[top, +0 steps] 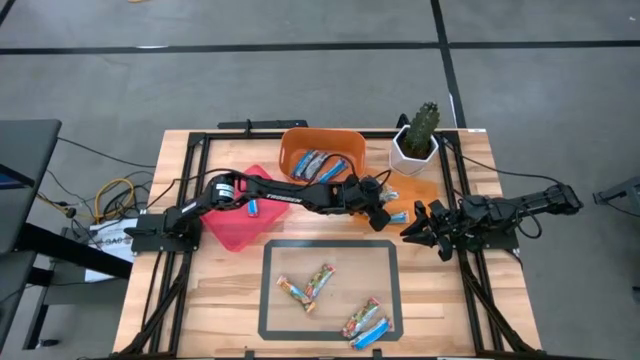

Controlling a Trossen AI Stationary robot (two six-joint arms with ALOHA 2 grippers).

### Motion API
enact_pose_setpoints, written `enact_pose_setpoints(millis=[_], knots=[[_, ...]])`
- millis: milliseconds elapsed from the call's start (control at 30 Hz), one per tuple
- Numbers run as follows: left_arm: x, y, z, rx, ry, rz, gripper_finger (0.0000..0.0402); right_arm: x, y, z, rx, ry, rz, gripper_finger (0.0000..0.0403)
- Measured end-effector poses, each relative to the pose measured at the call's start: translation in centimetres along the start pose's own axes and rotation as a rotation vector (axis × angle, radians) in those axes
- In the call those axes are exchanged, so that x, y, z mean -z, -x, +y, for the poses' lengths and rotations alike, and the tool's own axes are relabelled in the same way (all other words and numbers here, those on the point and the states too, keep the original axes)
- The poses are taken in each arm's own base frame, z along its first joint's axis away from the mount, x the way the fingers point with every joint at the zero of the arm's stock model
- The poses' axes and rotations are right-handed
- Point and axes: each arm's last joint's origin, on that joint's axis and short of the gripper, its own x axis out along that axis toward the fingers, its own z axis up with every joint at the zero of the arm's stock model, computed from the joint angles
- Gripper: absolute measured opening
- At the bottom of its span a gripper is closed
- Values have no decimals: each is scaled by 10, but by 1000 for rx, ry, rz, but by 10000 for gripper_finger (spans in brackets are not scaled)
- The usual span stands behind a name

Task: Pick and place Granola Bars by type
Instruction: Put the right yellow granola bar into the light orange bin, then put the yellow granola bar into the light orange bin

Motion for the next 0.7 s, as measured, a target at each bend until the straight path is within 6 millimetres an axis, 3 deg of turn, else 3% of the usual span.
enact_pose_setpoints(millis=[133,300,467,700], knots=[[0,0,0,-1,2,-1,155,0,0,0,0,0,0,82],[-2,0,-1,4,6,-22,190,0,0,0,0,0,0,82],[-4,3,-8,10,-24,-62,196,0,0,0,0,0,0,82],[-12,26,-20,-6,-131,-53,189,0,0,0,2,0,2,82]])
